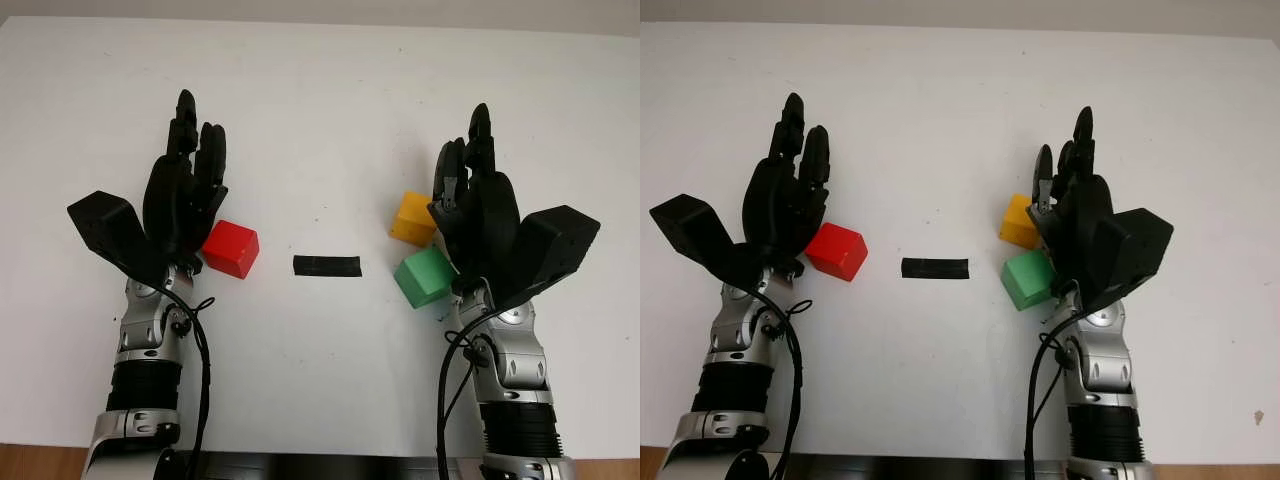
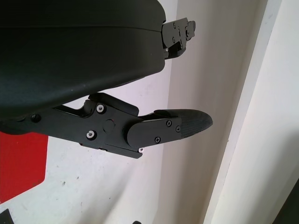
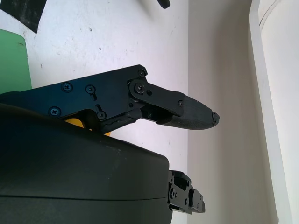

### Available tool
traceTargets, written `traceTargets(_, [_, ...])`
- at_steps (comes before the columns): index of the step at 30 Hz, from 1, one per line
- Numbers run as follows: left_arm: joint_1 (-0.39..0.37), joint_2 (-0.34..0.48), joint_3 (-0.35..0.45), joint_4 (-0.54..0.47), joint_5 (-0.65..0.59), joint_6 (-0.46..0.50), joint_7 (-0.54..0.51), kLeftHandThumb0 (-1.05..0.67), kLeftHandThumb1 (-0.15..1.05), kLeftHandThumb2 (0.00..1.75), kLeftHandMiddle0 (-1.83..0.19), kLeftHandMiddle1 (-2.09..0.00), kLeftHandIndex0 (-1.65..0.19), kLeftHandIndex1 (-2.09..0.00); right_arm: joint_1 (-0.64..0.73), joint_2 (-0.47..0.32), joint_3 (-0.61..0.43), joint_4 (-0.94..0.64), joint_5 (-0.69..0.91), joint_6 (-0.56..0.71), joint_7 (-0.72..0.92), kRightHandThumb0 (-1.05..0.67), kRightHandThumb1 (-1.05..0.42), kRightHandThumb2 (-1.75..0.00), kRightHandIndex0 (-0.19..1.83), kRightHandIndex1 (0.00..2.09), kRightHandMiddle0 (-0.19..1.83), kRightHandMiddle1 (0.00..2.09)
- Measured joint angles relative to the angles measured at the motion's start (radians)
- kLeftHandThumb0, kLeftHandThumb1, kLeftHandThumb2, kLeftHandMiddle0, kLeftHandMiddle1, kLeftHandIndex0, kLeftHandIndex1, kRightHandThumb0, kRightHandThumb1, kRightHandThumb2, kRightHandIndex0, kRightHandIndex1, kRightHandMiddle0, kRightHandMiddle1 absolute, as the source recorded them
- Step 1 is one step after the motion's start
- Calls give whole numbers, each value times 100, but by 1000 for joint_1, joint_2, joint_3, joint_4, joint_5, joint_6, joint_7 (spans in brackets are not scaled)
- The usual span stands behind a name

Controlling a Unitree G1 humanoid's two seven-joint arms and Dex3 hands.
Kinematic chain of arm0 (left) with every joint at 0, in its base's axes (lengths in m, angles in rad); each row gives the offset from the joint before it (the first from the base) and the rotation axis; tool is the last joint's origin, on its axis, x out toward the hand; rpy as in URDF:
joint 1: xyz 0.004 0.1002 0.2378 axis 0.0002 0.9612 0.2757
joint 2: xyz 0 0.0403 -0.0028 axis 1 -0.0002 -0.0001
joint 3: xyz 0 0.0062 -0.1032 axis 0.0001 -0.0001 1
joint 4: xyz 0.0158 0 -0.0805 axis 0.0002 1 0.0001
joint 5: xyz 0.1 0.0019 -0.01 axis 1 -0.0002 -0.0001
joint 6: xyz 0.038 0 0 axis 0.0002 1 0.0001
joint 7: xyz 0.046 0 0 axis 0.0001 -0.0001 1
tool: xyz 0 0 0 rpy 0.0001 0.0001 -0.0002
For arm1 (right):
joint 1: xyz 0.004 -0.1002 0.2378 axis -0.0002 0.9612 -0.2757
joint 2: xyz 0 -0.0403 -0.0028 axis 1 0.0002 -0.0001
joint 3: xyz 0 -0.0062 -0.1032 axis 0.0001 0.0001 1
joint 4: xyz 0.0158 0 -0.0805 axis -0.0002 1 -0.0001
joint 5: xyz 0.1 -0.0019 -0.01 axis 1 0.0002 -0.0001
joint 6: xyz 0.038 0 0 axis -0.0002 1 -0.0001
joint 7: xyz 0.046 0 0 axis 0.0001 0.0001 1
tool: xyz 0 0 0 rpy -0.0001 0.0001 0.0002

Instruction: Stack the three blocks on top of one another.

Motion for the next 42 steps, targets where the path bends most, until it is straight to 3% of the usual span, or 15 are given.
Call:
traceTargets(14, [0,2,0,0,11,-3,12,-57,105,47,16,-6,15,-7,0,-4,0,-21,-3,12,15,-55,-105,-67,-19,0,-19,0])
traceTargets(18, [-1,42,-1,-1,44,-13,12,-57,105,44,9,-8,9,-10,0,-19,-7,-44,-4,40,10,-58,-105,-64,-19,0,-19,0])
traceTargets(24, [-20,215,-27,-12,281,-153,47,-61,105,31,-23,-11,-18,-19,-11,-48,-25,-92,-3,74,8,-59,-105,-63,-19,0,-19,0])
traceTargets(27, [-33,306,-44,-28,378,-195,50,-63,104,14,-22,-6,-31,-22,-15,-49,-26,-106,-3,89,-1,-55,-105,-66,-19,0,-19,0])
traceTargets(31, [-59,458,-69,-28,432,-225,-63,-68,103,6,-14,-4,-37,-16,-21,-51,-35,-106,-1,89,-5,-57,-105,-66,-19,0,-19,0])
traceTargets(35, [-81,587,-103,-37,441,-189,-229,-71,95,4,-8,-4,-43,-12,-25,-54,-43,-106,7,89,2,-59,-105,-64,-19,0,-19,0])
traceTargets(42, [-82,693,-176,-72,562,-287,-283,-70,90,4,-8,-5,-53,-12,-30,-54,-38,-97,-2,74,10,-59,-105,-66,-19,0,-19,0])
